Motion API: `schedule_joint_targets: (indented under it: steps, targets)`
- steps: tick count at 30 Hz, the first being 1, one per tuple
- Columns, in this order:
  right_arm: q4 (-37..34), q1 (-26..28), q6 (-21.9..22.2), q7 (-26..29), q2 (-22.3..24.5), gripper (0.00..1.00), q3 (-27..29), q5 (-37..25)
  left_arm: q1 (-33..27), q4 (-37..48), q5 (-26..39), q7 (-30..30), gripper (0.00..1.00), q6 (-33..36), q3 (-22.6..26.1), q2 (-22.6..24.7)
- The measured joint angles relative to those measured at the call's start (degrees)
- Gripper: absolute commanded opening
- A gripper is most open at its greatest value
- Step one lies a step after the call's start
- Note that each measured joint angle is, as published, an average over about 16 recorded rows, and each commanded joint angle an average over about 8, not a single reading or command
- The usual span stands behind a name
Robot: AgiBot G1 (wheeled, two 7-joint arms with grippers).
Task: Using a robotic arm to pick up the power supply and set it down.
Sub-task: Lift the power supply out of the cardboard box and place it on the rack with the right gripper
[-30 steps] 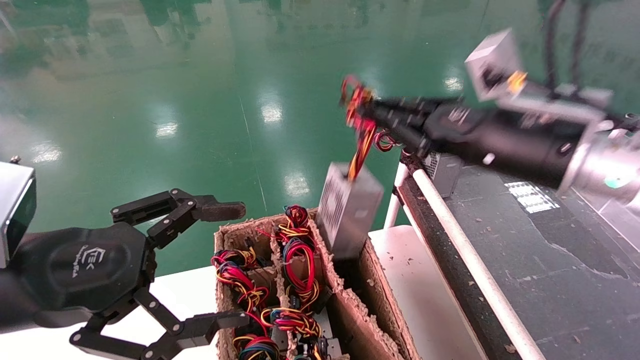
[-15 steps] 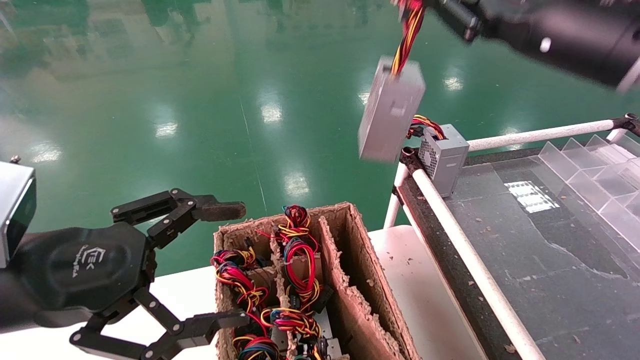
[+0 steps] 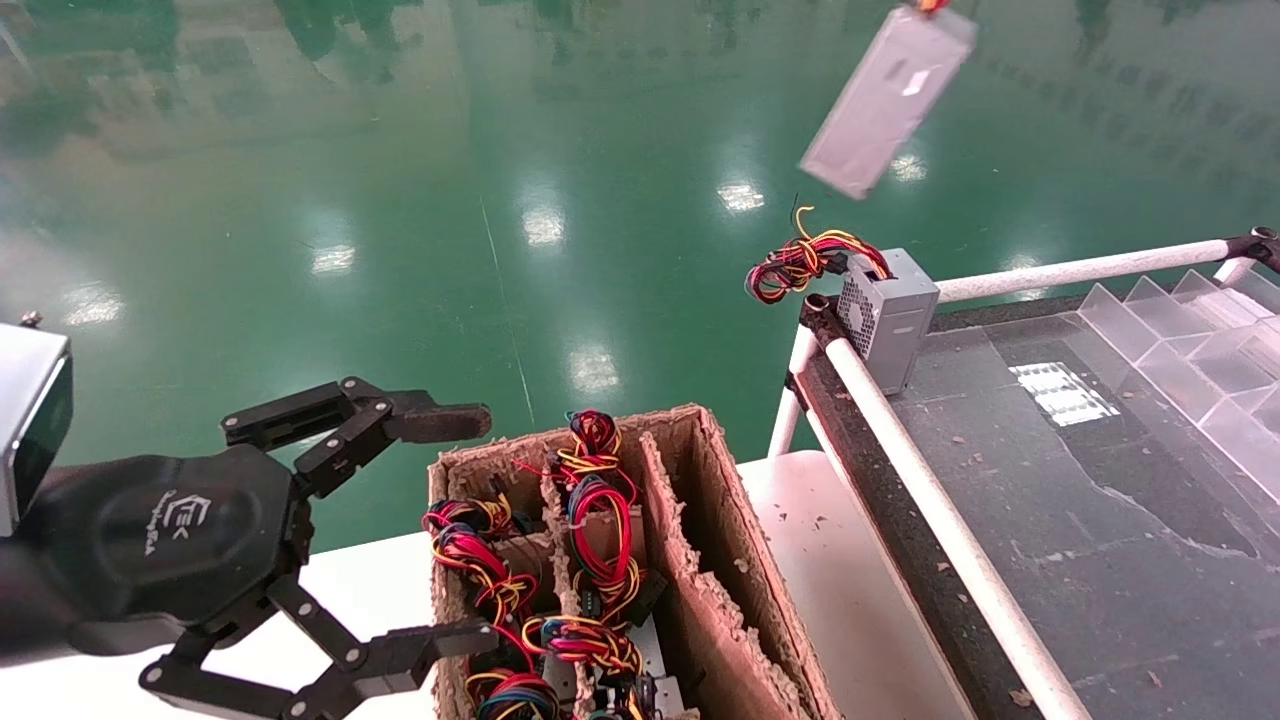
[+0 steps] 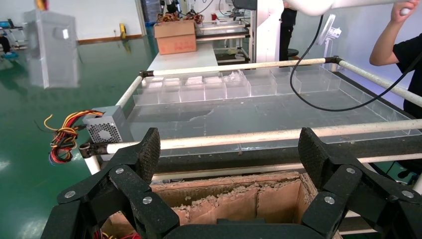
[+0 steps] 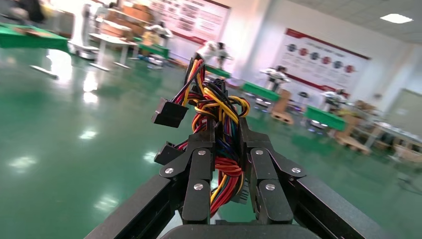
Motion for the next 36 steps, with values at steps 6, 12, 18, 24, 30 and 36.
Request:
schedule_joint_targets:
  steps: [6,12,18,24,30,36]
  targets:
    - [-6.35,1.51,-1.56,-5.98,2.63,0.00,0.99,0.18,0.00,0.00,0.00,0.00,1.00,0.00,0.01,0.00]
    - [-9.99,0.62,-4.10,-11.12,6.12,0.00,2.08,1.05,0.00,0.00,-0.01,0.01,1.00,0.00,0.01,0.00]
    - [-10.93,-2.78,-6.32,-14.85,9.14,0.00,3.24,2.45,0.00,0.00,-0.01,0.01,1.00,-0.01,0.02,-0.01]
    - [-10.24,-6.90,-8.21,-15.02,10.53,0.00,3.32,3.04,-0.01,0.00,-0.01,0.01,1.00,-0.01,0.02,-0.01]
    - [-9.10,-10.04,-8.20,-13.16,9.88,0.00,2.44,2.38,-0.01,0.00,-0.02,0.01,1.00,-0.01,0.03,-0.01]
    - [-7.95,-11.40,-6.50,-11.30,8.03,0.00,1.39,1.17,-0.01,0.00,-0.02,0.02,1.00,-0.01,0.03,-0.01]
